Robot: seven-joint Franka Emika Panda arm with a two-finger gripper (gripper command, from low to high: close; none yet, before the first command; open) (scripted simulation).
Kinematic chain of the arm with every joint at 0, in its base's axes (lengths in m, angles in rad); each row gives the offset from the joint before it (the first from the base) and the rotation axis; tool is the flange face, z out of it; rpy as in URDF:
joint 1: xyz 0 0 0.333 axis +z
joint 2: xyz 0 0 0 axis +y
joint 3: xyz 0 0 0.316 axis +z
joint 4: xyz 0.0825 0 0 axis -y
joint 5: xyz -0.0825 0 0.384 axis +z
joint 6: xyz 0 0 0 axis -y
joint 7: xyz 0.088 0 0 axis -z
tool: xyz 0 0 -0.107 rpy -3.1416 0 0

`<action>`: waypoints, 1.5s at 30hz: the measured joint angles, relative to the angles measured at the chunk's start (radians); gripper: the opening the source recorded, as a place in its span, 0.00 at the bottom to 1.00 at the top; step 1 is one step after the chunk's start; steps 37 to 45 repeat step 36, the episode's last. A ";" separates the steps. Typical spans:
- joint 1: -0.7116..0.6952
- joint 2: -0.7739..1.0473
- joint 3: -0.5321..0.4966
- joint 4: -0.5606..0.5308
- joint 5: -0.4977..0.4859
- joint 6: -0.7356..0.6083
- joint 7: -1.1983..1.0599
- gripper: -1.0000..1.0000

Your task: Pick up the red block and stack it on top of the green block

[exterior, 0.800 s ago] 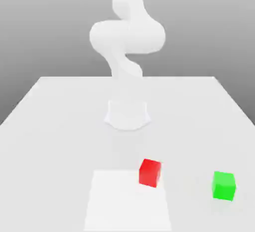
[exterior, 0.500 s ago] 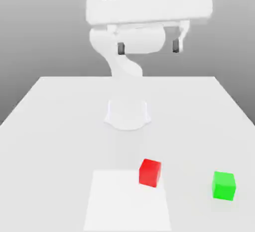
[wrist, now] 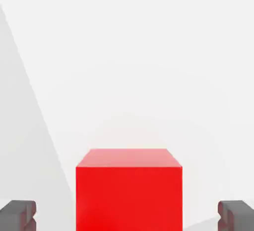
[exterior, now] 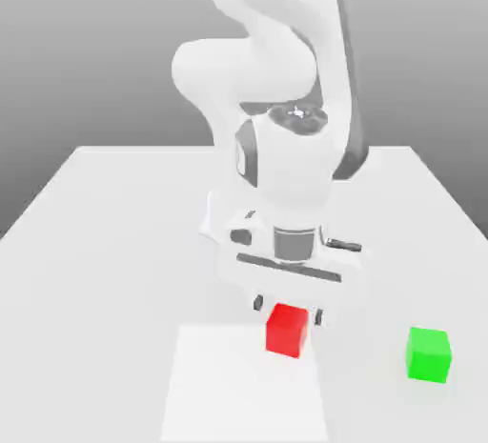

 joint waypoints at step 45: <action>0.318 0.067 0.117 0.316 -0.002 -0.255 0.342 1.00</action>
